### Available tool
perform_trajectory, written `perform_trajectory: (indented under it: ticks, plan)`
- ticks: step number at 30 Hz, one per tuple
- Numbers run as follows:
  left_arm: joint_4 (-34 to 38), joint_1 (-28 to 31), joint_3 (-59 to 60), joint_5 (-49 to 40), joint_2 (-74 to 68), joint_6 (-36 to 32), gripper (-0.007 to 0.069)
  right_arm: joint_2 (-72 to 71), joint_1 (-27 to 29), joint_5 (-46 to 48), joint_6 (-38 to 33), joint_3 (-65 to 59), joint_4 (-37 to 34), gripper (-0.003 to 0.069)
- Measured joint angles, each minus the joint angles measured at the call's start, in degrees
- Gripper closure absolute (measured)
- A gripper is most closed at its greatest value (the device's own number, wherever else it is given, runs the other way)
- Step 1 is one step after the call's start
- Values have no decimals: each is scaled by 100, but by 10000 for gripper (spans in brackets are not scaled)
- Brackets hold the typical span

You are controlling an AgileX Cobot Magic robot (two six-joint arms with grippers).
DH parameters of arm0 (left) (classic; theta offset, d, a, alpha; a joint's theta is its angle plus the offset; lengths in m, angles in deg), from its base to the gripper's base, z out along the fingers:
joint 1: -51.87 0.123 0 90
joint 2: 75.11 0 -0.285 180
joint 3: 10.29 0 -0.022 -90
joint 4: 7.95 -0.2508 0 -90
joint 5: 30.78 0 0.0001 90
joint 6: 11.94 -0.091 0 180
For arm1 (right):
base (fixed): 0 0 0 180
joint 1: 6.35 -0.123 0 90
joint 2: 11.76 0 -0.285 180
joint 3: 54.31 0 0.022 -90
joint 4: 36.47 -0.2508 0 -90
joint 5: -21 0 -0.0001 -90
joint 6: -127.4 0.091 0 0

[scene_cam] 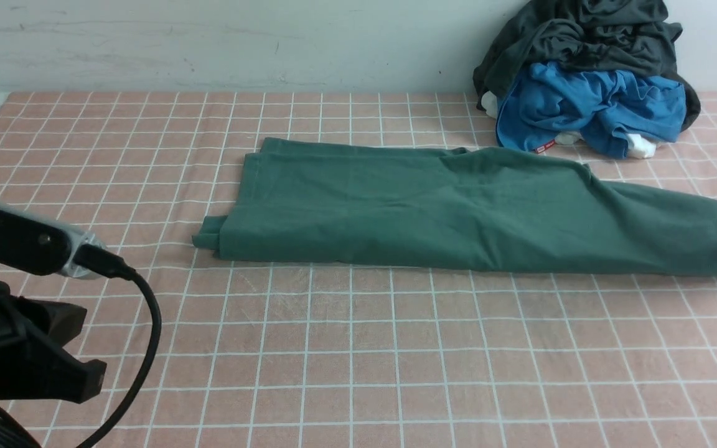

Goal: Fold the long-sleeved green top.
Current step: Use the right arm to clamp the right edge of the fabric

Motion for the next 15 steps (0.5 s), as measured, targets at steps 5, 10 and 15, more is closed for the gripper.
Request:
perform_trajectory:
  ticks: [5,10,15]
  plan:
    - [0,0,11,59,15,-9,627,224,-18,-33,-63,-177,-293,220]
    - [0,0,11,59,15,-9,627,262,-56,18,-196,-9,-242,453]
    - [8,0,11,53,15,-9,627,113,-126,75,-269,557,170,588]
